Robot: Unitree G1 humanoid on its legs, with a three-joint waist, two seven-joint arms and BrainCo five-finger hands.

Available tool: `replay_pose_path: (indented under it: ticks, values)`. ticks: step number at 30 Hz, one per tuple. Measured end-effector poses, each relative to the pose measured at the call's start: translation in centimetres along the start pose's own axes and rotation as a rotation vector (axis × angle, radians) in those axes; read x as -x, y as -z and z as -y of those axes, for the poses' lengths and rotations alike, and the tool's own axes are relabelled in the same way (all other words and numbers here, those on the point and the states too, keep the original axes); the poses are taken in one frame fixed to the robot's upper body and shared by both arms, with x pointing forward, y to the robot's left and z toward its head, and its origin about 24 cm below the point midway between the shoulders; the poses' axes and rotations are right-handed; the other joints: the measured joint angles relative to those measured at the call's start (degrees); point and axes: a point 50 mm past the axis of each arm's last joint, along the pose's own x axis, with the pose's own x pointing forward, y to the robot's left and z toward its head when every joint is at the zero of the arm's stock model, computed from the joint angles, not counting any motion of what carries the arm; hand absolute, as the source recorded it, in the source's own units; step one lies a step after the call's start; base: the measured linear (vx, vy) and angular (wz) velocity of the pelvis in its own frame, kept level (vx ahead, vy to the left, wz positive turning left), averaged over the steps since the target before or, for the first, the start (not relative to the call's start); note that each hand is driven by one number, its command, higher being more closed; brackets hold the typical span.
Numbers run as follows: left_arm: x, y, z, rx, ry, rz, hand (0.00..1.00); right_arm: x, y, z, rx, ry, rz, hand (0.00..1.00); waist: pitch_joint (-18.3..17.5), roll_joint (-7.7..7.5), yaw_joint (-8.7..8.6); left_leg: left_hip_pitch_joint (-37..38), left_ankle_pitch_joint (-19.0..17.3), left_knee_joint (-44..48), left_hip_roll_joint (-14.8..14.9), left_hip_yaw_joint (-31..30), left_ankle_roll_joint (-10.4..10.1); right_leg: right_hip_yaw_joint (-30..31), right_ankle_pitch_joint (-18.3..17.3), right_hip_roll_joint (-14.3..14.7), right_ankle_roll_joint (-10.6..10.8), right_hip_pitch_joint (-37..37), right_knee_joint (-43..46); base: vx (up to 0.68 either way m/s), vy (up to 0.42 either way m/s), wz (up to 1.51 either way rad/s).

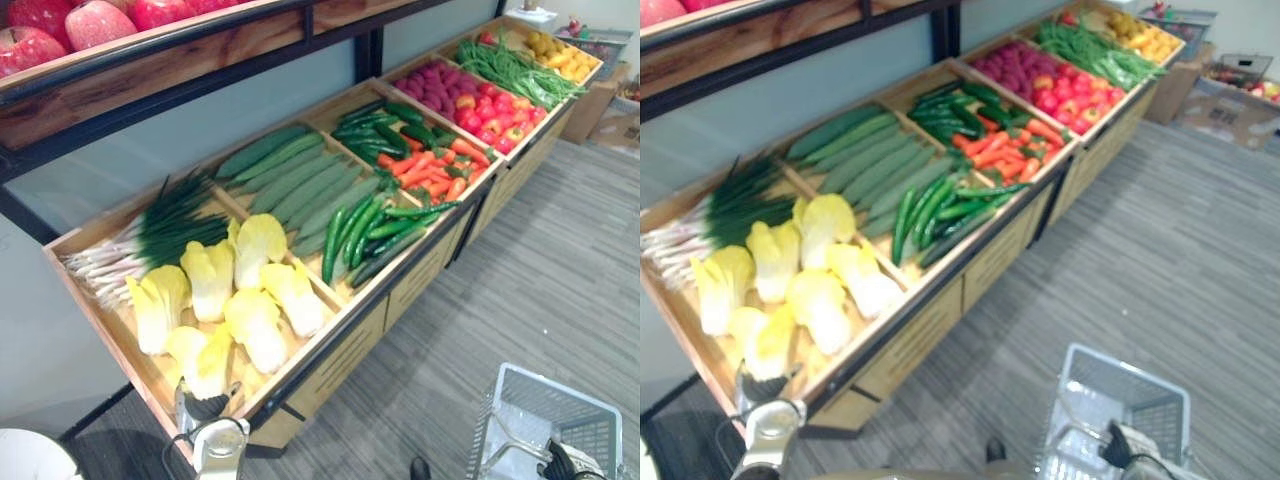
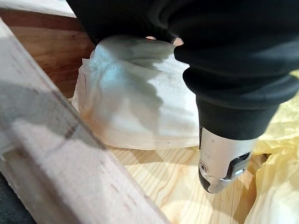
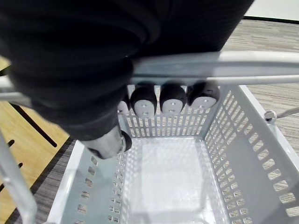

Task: Pick vegetable in the basket

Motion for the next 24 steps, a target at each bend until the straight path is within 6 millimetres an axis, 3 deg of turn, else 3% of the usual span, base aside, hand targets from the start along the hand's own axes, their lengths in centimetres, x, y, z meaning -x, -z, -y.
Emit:
replay_pose_path:
  ticks: [15,24]
  values:
    - [-1.3,1.0,-1.5,-0.056,-0.034,-0.051,1.0,0.0,-0.1,0.9,0.063,0.0,0.068,1.0,0.0,0.01,-0.21,1.7,-0.9,0.0,0.3,2.4,-0.3,2.1,0.0,0.5,0.0,0.4,-0.2,0.02,-0.003,-0.08]
    - [-1.3,0.9,-1.3,-0.057,-0.016,-0.05,1.0,0.1,-0.4,0.5,0.085,-0.044,0.088,1.0,0.0,-0.01,-0.96,1.7,-0.9,0.0,0.0,1.1,-0.2,0.7,0.0,-0.2,0.0,1.4,-0.7,0.01,0.001,0.05]
